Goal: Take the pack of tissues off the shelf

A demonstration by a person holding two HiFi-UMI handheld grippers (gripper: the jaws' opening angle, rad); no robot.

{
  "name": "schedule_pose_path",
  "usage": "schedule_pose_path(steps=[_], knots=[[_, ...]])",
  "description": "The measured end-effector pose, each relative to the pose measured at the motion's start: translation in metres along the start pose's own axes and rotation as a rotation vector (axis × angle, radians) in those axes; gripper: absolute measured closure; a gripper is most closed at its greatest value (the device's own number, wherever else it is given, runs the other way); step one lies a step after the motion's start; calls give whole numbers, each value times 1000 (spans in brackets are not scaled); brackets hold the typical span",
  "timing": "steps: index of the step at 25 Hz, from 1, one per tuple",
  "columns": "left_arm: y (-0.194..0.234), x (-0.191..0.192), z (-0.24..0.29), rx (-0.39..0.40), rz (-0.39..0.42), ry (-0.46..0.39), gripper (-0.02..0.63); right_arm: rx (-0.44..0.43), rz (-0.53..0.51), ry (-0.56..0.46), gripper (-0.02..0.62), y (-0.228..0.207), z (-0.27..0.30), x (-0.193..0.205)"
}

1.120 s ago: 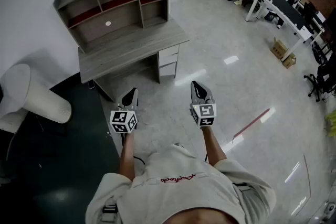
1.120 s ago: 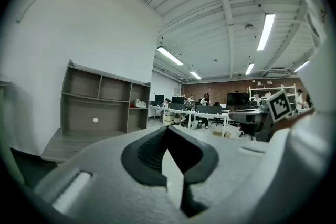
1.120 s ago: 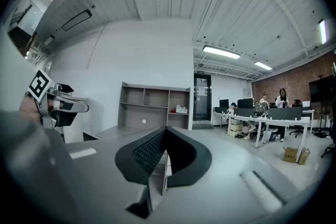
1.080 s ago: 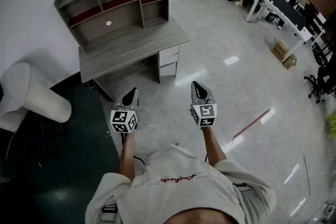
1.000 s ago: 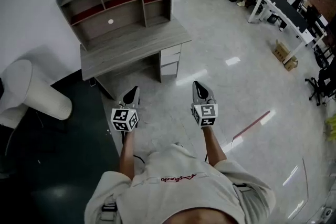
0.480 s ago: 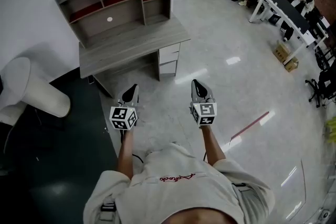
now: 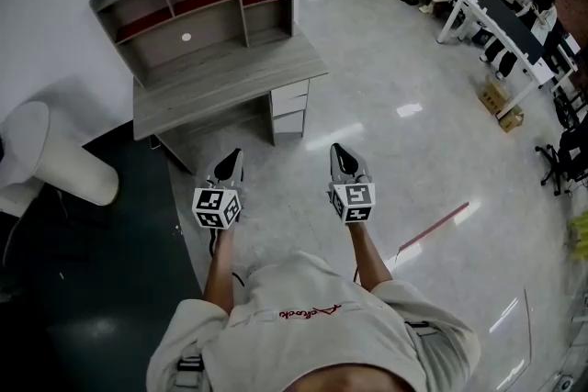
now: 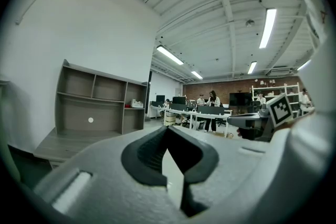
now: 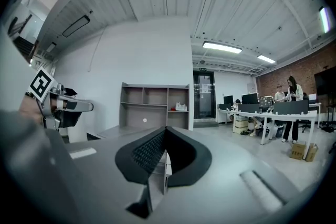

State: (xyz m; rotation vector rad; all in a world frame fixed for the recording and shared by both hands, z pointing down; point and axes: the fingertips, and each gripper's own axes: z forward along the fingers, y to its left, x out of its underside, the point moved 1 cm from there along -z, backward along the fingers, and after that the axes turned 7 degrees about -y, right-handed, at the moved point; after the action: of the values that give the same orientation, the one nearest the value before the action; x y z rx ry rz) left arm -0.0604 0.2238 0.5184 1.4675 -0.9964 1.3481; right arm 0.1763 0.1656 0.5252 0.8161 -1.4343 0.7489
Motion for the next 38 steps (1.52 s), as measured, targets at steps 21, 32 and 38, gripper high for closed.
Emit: schedule_pose_path(steps=[21,32,38], knots=[[15,19,77,0,-15,20,607,-27,23,43,589,-37,62,29],[88,6,175,107,-37,-3,607,8,-29,37,589,-37,179,12],[150,-5,214,130,-40,-14,607,24,-42,43,589,-23,247,7]])
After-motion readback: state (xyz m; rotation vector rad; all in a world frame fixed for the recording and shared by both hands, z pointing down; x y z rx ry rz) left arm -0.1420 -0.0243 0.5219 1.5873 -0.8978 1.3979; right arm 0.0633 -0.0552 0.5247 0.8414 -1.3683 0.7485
